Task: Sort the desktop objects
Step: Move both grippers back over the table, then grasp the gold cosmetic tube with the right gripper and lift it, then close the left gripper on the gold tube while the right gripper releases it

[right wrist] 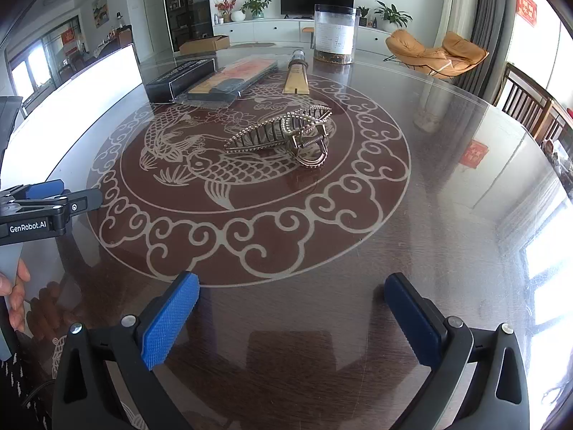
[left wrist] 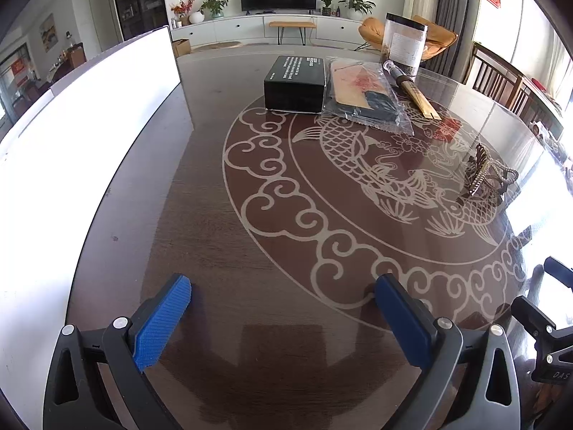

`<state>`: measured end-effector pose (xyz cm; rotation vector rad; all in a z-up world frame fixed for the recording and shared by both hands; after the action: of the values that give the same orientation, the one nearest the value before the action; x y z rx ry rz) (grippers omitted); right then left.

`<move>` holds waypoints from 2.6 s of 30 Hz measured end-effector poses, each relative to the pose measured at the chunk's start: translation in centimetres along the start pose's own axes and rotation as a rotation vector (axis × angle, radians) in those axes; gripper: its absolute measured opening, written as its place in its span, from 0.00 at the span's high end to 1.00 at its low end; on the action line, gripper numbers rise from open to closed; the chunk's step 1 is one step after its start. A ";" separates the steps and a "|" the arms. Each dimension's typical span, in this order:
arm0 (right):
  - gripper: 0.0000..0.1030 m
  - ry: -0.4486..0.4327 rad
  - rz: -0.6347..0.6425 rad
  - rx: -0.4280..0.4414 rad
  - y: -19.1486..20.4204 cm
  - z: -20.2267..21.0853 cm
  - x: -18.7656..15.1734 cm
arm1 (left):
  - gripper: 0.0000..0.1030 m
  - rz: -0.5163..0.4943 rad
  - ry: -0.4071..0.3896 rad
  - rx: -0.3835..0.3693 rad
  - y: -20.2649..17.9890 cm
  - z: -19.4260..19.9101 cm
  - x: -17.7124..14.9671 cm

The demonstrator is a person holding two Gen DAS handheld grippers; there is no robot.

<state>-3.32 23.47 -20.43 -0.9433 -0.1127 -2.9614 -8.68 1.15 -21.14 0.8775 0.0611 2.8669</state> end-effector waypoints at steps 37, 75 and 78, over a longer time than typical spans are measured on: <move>0.35 0.228 -0.081 0.051 -2.3 -16.9 25.1 | 0.00 -0.038 -0.014 -0.028 -0.3 -0.3 0.3; 0.07 -0.070 0.009 0.056 -1.4 3.9 2.1 | 0.00 0.112 0.074 0.080 -2.8 -2.1 2.7; 0.07 -0.060 -0.004 0.067 -1.4 2.9 2.2 | 0.00 0.058 0.047 0.035 -2.8 -2.2 2.6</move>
<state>-3.55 25.06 -16.90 -1.0252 -0.2135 -2.9130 -11.68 4.31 -21.75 0.8319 0.0936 2.9487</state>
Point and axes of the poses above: each gripper's, at about its wrist camera, not at the fingertips, and z roughly against the way its jaws point, y to its left, x to its top, the point moved 5 cm from there along -z, roughly the way its jaws point, and after that the axes turned 5 degrees about x, right-handed, at the moved point
